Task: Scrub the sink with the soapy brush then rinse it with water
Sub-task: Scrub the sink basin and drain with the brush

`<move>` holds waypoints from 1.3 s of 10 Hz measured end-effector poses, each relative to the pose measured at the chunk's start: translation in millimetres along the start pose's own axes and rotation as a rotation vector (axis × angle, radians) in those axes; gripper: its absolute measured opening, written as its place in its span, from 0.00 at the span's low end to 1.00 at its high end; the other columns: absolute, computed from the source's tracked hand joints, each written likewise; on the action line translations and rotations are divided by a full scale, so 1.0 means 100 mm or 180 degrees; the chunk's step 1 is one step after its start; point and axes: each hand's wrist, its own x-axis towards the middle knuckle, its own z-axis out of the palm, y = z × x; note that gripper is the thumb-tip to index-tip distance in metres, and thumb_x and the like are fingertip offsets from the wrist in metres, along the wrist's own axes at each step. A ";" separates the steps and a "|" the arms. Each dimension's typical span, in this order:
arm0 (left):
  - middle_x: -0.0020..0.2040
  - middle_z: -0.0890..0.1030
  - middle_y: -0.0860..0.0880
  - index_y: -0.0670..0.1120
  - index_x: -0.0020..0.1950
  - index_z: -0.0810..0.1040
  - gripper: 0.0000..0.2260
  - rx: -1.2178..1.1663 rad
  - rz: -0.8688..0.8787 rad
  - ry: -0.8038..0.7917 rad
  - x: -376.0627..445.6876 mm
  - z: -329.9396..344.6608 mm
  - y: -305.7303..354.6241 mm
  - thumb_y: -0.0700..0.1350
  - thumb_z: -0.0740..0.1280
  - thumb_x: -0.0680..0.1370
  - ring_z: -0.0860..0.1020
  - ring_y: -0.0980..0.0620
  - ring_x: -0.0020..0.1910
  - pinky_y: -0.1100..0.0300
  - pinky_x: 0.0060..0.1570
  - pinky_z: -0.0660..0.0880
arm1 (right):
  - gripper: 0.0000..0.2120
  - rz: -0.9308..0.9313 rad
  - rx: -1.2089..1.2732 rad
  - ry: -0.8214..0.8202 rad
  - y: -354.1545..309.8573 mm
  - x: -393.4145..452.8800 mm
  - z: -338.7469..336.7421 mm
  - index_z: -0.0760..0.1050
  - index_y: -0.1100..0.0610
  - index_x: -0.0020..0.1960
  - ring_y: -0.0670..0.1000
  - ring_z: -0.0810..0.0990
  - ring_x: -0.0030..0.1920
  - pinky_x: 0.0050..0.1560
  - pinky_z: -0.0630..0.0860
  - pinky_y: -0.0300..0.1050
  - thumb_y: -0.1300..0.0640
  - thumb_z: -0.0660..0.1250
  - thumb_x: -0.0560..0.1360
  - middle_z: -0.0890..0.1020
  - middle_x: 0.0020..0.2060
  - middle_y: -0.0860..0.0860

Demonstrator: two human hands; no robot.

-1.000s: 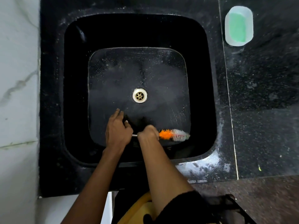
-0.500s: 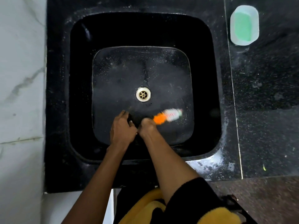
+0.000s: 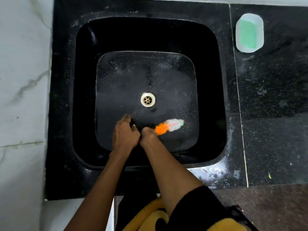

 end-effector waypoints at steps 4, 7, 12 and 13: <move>0.63 0.79 0.40 0.38 0.63 0.76 0.16 -0.0163 0.0030 -0.0195 -0.02 0.06 -0.05 0.40 0.63 0.77 0.76 0.39 0.63 0.52 0.64 0.72 | 0.19 -0.0112 -0.0195 0.0233 -0.38 -0.13 -0.11 0.65 0.59 0.33 0.46 0.65 0.17 0.14 0.56 0.29 0.64 0.51 0.83 0.68 0.22 0.52; 0.76 0.68 0.43 0.39 0.75 0.68 0.24 -0.0295 0.0063 -0.0292 0.02 0.08 -0.06 0.40 0.64 0.80 0.65 0.46 0.76 0.59 0.75 0.58 | 0.13 -0.0750 -0.0889 0.1800 -0.50 0.11 -0.69 0.78 0.64 0.41 0.62 0.83 0.45 0.41 0.77 0.51 0.55 0.61 0.69 0.82 0.42 0.60; 0.75 0.69 0.43 0.39 0.75 0.69 0.24 -0.0234 0.0063 -0.0281 0.05 0.12 -0.11 0.40 0.65 0.79 0.67 0.45 0.75 0.55 0.76 0.61 | 0.19 -0.1311 -0.2303 0.1996 -1.55 0.33 -1.10 0.73 0.63 0.65 0.60 0.75 0.62 0.59 0.72 0.49 0.52 0.57 0.80 0.76 0.61 0.60; 0.75 0.69 0.43 0.39 0.74 0.69 0.23 -0.0243 0.0033 -0.0236 0.08 0.13 -0.11 0.40 0.65 0.79 0.67 0.45 0.75 0.55 0.76 0.61 | 0.16 -0.0989 -0.2454 0.2426 -1.49 0.32 -1.29 0.75 0.64 0.62 0.61 0.76 0.63 0.61 0.73 0.50 0.58 0.61 0.77 0.77 0.61 0.62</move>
